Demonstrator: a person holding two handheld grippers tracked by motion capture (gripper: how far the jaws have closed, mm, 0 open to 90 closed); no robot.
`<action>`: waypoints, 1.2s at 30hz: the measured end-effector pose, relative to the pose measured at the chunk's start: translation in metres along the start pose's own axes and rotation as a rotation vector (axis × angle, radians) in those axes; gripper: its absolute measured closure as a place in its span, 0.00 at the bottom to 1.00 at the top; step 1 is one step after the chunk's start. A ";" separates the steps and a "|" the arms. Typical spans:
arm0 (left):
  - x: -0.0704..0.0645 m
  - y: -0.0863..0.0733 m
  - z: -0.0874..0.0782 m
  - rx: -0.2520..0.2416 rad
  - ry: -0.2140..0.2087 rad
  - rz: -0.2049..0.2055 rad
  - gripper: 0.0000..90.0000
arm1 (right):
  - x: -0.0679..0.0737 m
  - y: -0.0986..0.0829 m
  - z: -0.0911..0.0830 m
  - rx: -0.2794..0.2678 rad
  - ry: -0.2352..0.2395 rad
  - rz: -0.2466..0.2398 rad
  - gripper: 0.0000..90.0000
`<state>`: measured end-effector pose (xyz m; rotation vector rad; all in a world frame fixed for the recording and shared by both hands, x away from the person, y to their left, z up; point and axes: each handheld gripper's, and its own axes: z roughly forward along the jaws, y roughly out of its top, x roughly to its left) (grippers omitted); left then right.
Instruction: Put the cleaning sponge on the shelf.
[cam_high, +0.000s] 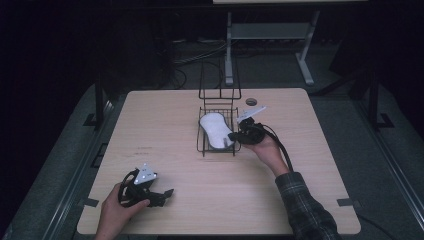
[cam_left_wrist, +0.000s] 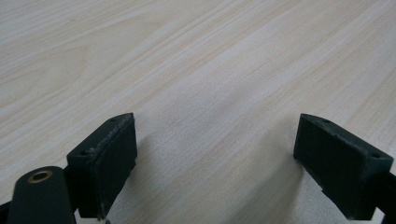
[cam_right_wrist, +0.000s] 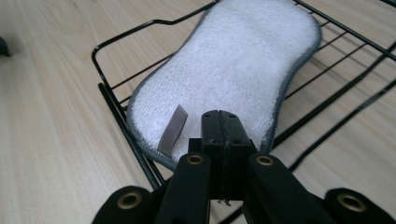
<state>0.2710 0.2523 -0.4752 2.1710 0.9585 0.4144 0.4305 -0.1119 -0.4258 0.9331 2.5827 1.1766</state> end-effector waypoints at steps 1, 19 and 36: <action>0.000 0.000 0.000 0.000 0.000 0.000 0.14 | 0.001 0.000 0.001 -0.002 0.006 -0.001 1.00; 0.000 0.000 0.000 0.000 0.000 0.000 0.14 | 0.003 0.002 -0.011 -0.040 0.010 0.000 1.00; 0.000 0.000 0.000 0.000 0.000 0.000 0.14 | -0.003 -0.027 -0.060 -0.101 -0.113 0.061 0.53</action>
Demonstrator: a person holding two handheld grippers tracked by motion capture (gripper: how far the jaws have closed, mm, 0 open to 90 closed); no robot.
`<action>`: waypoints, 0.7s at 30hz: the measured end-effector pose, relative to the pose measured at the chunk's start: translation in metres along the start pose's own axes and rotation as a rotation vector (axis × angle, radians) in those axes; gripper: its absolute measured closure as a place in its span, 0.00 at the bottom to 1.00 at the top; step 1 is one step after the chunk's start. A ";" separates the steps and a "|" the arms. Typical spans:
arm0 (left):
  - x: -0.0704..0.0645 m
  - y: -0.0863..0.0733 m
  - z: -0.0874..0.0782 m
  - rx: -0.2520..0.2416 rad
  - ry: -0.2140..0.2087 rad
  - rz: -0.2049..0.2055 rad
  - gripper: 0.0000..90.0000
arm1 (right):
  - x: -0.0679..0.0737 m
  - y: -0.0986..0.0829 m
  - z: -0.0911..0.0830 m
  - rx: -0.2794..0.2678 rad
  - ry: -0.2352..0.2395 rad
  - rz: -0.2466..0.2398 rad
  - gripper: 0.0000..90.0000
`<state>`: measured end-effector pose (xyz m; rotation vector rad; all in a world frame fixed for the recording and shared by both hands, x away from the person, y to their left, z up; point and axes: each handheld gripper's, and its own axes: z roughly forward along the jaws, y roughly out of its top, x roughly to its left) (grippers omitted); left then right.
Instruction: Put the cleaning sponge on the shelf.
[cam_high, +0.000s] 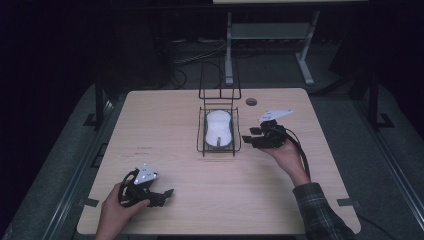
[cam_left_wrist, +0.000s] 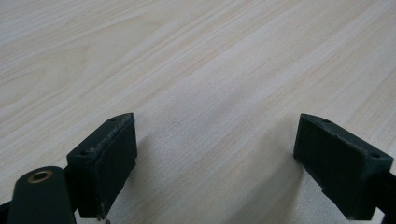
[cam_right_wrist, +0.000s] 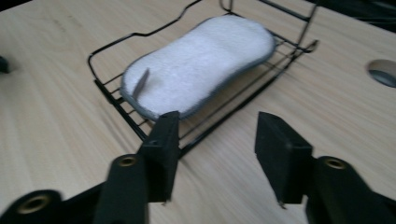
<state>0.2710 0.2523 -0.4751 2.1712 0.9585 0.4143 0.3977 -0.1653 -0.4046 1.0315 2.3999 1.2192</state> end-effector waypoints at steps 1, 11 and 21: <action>0.000 0.000 0.000 0.000 0.000 -0.001 0.14 | 0.000 -0.002 -0.003 -0.004 -0.013 0.009 0.50; 0.000 0.000 0.000 0.000 0.000 0.000 0.14 | -0.006 -0.025 -0.027 -0.006 -0.039 0.074 0.37; 0.000 0.000 0.000 0.000 0.000 -0.001 0.14 | -0.005 -0.054 -0.047 0.005 -0.094 0.088 0.29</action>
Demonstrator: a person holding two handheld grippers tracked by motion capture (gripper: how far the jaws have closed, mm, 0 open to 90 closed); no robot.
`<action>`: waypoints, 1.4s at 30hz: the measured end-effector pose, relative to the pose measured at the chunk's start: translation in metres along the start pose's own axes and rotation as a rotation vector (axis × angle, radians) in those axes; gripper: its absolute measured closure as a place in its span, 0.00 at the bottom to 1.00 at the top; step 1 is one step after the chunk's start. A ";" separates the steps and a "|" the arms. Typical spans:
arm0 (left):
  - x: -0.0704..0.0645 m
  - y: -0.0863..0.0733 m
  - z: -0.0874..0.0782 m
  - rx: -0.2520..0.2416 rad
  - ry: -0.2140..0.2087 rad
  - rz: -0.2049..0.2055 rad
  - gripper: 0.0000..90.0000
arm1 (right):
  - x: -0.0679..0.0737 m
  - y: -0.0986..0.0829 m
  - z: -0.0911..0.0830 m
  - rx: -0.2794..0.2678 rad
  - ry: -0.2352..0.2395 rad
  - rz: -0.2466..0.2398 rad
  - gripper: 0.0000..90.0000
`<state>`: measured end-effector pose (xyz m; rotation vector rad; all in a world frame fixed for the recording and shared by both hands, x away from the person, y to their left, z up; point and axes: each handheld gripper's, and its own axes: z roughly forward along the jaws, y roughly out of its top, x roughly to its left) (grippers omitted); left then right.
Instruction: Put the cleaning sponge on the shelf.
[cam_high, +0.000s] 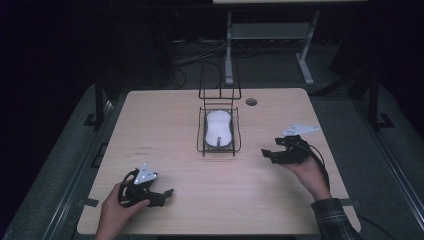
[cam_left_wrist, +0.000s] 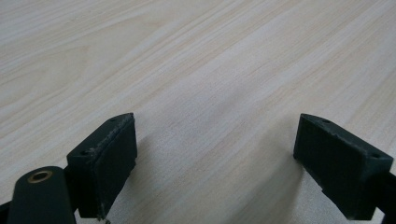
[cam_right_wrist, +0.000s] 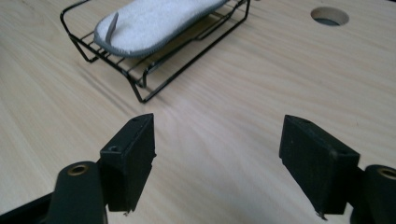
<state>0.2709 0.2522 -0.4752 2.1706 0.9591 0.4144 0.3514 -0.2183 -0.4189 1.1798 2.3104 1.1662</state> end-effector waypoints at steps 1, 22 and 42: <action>0.000 0.000 0.000 0.001 0.000 0.000 0.14 | 0.000 -0.002 -0.001 0.003 0.000 0.002 0.28; 0.000 0.000 0.000 0.001 0.000 0.004 0.14 | 0.004 -0.073 -0.041 0.041 -0.085 0.050 0.15; 0.000 0.000 0.000 0.000 0.001 0.004 0.14 | 0.014 -0.112 -0.041 0.128 -0.148 0.044 0.10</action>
